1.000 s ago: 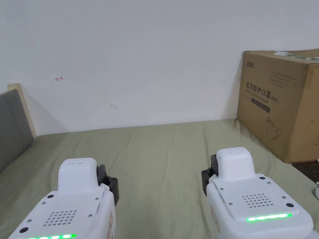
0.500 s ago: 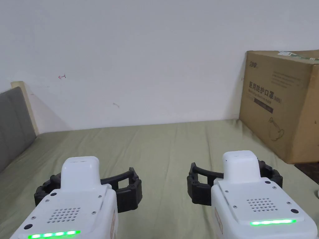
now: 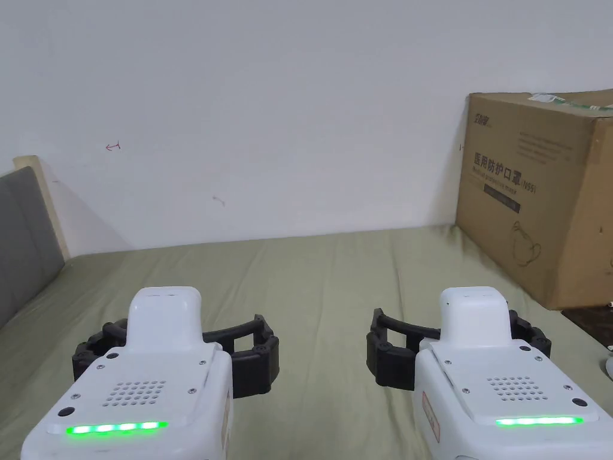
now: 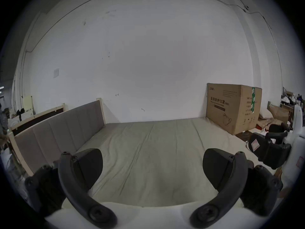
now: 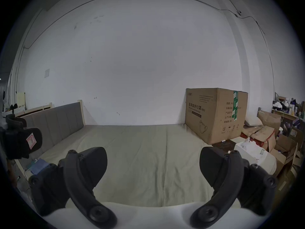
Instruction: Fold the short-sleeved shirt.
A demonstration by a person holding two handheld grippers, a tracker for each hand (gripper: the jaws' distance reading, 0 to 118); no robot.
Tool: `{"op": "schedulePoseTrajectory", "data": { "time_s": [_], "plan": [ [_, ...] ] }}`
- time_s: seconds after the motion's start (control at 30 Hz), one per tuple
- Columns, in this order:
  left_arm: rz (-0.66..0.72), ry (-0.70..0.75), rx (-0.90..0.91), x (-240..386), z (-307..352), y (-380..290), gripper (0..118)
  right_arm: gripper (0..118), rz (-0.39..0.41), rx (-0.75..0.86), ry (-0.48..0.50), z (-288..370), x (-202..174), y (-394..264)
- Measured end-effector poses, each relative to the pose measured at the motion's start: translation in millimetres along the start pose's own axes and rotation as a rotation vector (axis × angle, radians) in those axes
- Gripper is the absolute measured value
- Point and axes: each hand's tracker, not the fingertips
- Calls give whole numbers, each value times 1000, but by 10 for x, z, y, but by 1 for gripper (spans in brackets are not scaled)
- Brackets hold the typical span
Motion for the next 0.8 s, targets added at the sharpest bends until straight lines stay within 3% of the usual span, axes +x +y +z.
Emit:
{"op": "schedulePoseTrajectory", "data": {
  "time_s": [0.53, 0.8],
  "plan": [
    [-30, -4, 5, -26, -24, 49, 115, 113, -9, -7, 1, -11, 4, -20],
    [19, -20, -30, -59, -18, 13, 117, 113, 7, -4, 4, -24, -24, -11]
  ]
}}
